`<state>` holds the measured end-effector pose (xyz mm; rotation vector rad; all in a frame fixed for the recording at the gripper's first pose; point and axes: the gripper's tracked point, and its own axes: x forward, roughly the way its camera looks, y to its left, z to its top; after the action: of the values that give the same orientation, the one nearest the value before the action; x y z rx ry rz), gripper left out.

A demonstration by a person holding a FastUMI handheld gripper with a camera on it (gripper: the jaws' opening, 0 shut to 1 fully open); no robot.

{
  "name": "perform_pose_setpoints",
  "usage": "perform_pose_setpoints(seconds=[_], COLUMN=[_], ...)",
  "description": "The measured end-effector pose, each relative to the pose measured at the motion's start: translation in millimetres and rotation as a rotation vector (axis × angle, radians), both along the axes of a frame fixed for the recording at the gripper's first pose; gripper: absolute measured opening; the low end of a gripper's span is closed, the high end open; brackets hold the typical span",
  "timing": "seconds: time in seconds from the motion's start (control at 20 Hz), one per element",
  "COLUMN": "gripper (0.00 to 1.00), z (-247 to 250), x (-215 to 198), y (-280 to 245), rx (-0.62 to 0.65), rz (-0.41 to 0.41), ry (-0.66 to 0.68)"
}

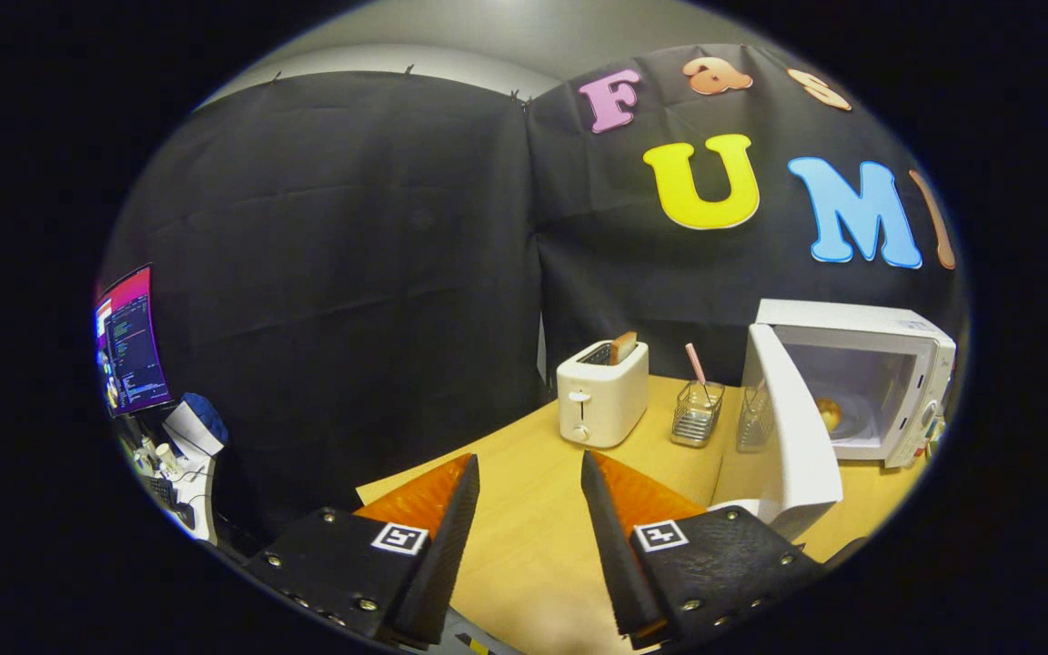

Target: Open the microwave, put the food inside, and close the microwave door.

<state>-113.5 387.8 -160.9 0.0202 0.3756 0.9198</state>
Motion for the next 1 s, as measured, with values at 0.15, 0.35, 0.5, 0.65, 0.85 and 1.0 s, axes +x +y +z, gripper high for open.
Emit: perform_pose_setpoints(seconds=[0.15,0.35,0.5,0.65,0.85,1.0], gripper=[0.4,0.06,0.06,0.01,0.01,0.01], z=[-26.3,-49.8,-58.1,-57.9,-63.5,-63.7], x=[-0.8,22.3,36.5,35.9,44.5,56.7], y=[-5.2,-36.9,-49.2,-66.7,-93.6,-115.9], rx=[-0.041,-0.087,-0.083,-0.106,-0.117,-0.134], rz=[0.001,-0.12,-0.15,-0.161,-0.185,-0.222], ry=[0.056,0.07,0.095,0.083,0.102,0.092])
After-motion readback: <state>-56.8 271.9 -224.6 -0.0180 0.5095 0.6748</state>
